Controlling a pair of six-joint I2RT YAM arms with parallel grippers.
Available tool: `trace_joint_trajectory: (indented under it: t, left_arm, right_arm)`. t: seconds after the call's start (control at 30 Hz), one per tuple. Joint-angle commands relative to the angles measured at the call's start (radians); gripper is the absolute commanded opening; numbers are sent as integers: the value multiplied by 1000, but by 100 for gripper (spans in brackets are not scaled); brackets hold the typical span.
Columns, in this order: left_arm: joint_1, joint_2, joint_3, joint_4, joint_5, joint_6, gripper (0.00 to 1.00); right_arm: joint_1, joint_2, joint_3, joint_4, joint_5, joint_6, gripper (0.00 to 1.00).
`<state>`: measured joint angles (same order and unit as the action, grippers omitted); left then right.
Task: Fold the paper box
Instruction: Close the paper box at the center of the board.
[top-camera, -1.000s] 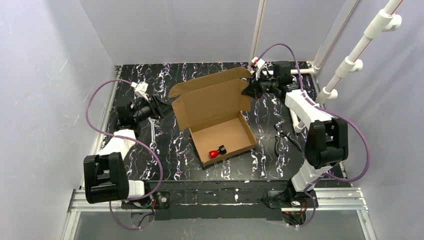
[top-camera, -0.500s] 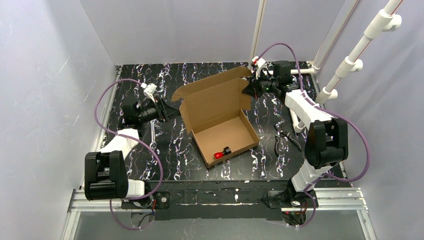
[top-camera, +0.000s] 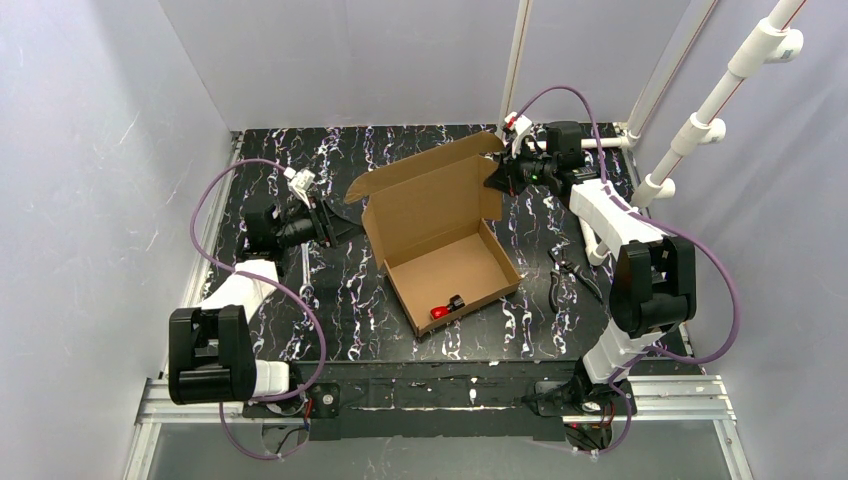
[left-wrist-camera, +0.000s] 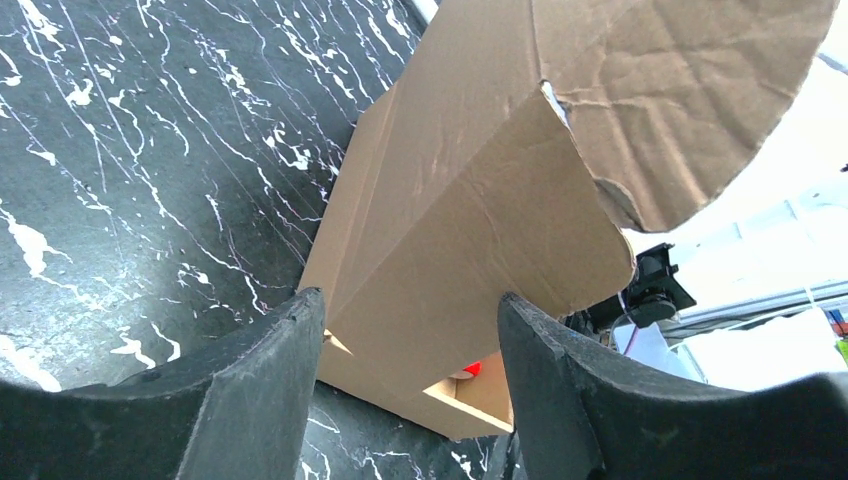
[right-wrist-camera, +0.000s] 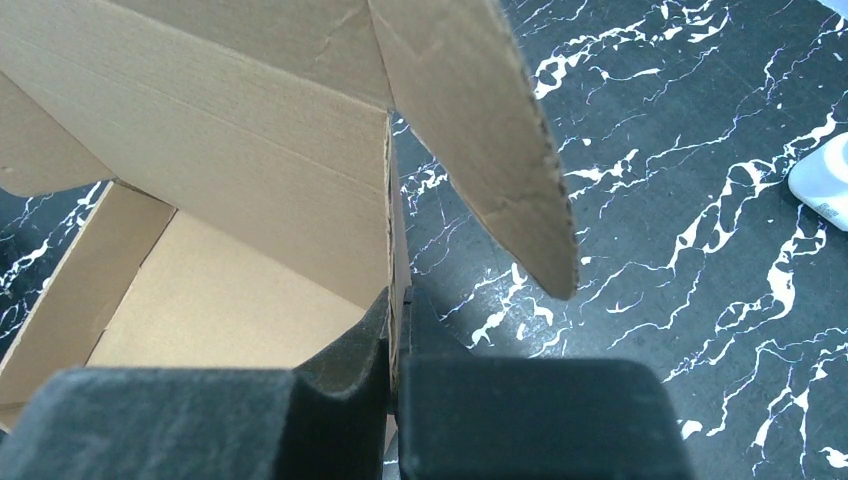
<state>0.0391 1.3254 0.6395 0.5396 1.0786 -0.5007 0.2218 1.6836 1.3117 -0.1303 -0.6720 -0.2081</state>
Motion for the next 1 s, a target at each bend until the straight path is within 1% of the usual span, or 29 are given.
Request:
trace_joint_trajectory:
  t: [0.0,0.07,0.13,0.2,0.43,0.47,0.6,0.83,0.97]
  left_arm:
    - [-1,-41,-5,2,81,2,62]
    - [-2,-55,-14,2,87,0,63]
    - [-2,-69,-31,2,80,7,67]
    - [-4,-69,-36,2,66,16,69]
    - [-24,9,17,2,30,62,72]
    - [-60,17,24,2,27,72,72]
    - [-97,32,41,15,13,109,74]
    - [-134,48,25,113,-68,136,78]
    - [-134,86,13,221,-98,110,77]
  right_arm:
    - [-4,-1,35,46,-10,29,1]
    - [-4,-2,34,46,-9,30,1]
    - [-4,-1,32,49,-11,30,1]
    - [-4,5,33,47,-18,35,1]
    - [2,7,25,63,-51,56,1]
    - [2,6,22,67,-51,60,1]
    - [5,2,10,82,-58,74,1]
    - [14,7,-11,121,-97,118,1]
    - [16,7,-30,166,-144,149,1]
